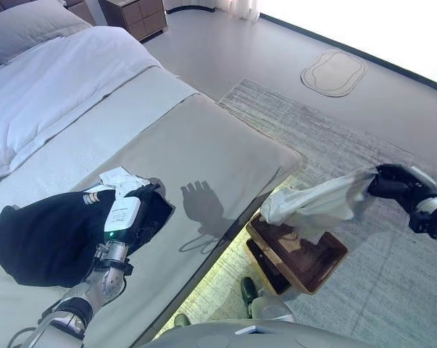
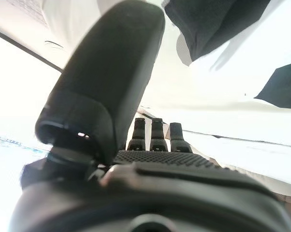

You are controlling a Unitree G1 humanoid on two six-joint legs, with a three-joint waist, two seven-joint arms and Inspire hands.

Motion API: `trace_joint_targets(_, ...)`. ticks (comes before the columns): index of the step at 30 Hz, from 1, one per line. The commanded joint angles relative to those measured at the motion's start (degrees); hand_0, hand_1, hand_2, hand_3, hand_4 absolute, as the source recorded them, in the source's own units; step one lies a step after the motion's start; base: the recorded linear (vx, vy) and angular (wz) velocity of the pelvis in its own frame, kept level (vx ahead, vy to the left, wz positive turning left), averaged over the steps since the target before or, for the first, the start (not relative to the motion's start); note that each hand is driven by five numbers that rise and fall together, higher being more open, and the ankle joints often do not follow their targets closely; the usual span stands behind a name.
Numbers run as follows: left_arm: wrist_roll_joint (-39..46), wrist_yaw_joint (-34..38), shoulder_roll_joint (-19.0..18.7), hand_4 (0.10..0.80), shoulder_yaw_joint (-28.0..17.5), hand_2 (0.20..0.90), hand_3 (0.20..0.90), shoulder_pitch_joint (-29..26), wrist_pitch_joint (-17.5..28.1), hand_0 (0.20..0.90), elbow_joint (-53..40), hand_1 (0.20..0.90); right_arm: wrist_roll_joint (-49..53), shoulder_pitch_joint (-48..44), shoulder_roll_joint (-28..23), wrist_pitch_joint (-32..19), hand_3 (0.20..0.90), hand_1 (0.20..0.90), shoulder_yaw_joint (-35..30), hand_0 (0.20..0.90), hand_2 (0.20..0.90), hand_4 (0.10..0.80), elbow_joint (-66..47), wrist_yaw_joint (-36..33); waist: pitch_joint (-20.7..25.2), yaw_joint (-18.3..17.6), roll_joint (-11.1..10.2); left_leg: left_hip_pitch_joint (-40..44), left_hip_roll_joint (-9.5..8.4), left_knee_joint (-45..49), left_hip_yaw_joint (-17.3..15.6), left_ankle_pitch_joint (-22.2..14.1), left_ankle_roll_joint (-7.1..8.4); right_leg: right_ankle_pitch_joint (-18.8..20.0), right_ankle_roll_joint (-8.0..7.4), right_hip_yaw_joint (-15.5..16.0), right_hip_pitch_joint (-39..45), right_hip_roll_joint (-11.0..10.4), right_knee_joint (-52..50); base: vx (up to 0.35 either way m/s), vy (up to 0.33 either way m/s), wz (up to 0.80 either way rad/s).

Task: Pick up the clothes from the bed and place them into the basket

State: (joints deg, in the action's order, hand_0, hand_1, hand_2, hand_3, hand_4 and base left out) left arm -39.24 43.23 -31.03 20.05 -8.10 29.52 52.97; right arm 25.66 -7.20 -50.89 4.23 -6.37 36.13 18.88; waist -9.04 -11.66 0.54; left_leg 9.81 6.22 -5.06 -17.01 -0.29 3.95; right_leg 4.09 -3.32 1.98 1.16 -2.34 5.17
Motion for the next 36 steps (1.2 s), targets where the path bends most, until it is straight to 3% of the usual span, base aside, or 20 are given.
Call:
trace_joint_targets(1, 4.30, 2.49, -2.73, 0.800, -2.25, 0.900, 0.900, -4.41, 1.06, 0.900, -1.34, 0.900, 1.29, -4.64, -2.03, -5.88, 0.200, 0.300, -4.74, 0.300, 0.300, 0.100, 2.97, -0.78, 4.70, 0.40, -2.16, -2.01, -0.46, 0.99, 0.94, -1.71, -0.32, -2.85, -2.87, 0.29, -1.76, -0.93, -5.81, 0.000, 0.000, 0.00)
trace_joint_targets(9, 5.05, 1.96, -1.48, 0.800, -0.04, 0.900, 0.900, -6.06, 0.74, 0.900, -0.81, 0.900, -3.27, -5.59, 0.12, -9.66, 0.200, 0.300, -2.45, 0.300, 0.300, 0.100, 16.25, 0.28, 4.55, 1.18, -1.51, -1.79, -0.42, 1.06, 0.98, -1.73, -0.35, -2.77, -2.97, 0.50, -1.59, -1.02, -5.80, 0.000, 0.000, 0.00)
trace_joint_targets(19, 5.57, 3.04, -0.55, 0.800, 1.76, 0.900, 0.900, -7.39, 1.16, 0.900, 0.08, 0.900, -8.27, -9.06, 1.14, -9.06, 0.214, 0.312, 0.70, 0.312, 0.312, 0.114, 24.56, -3.32, 4.38, 1.87, -1.00, -1.67, -0.38, 1.07, 1.35, -1.65, -0.25, -2.70, -2.93, 0.71, -1.30, -1.03, -5.55, 0.000, 0.000, 0.00)
trace_joint_targets(20, 5.59, 3.01, -0.57, 0.800, 1.77, 0.900, 0.900, -7.38, 1.17, 0.900, 0.08, 0.900, -8.41, -9.08, 1.16, -9.09, 0.340, 0.420, 0.74, 0.420, 0.420, 0.240, 24.72, -3.57, 4.37, 1.89, -0.99, -1.67, -0.37, 1.06, 1.36, -1.65, -0.25, -2.70, -2.93, 0.72, -1.31, -1.03, -5.57, 0.000, 0.000, 0.00)
trace_joint_targets(21, 5.71, 3.00, -0.66, 0.800, 1.93, 0.900, 0.900, -7.33, 1.23, 0.900, 0.05, 0.900, -8.89, -9.15, 1.15, -9.37, 0.900, 0.900, 0.85, 0.900, 0.900, 0.800, 25.35, -4.56, 4.35, 1.97, -0.95, -1.70, -0.36, 1.08, 1.37, -1.63, -0.27, -2.72, -2.93, 0.78, -1.31, -1.05, -5.59, 0.000, 0.000, 0.00)
trace_joint_targets(32, 5.65, 2.72, -0.89, 0.800, 2.12, 0.900, 0.900, -6.57, 1.16, 0.900, -1.34, 0.900, -10.20, -8.16, 2.28, -9.84, 0.900, 0.900, 0.79, 0.900, 0.900, 0.800, 24.99, -5.90, 3.69, 2.24, -0.69, -1.88, -0.45, 1.08, 1.75, -1.58, -0.35, -2.70, -2.86, 0.77, -1.48, -1.14, -5.65, 0.000, 0.000, 0.00)
trace_joint_targets(36, 6.16, 2.35, -1.34, 0.800, 2.26, 0.900, 0.900, -7.09, 0.98, 0.900, -2.02, 0.900, -11.04, -7.84, 2.55, -7.75, 0.900, 0.900, 1.14, 0.900, 0.900, 0.800, 24.69, -5.38, 3.49, 2.35, -0.73, -2.04, -0.46, 1.07, 1.88, -1.49, -0.36, -2.66, -2.87, 0.86, -1.60, -1.24, -5.68, 0.000, 0.000, 0.00)
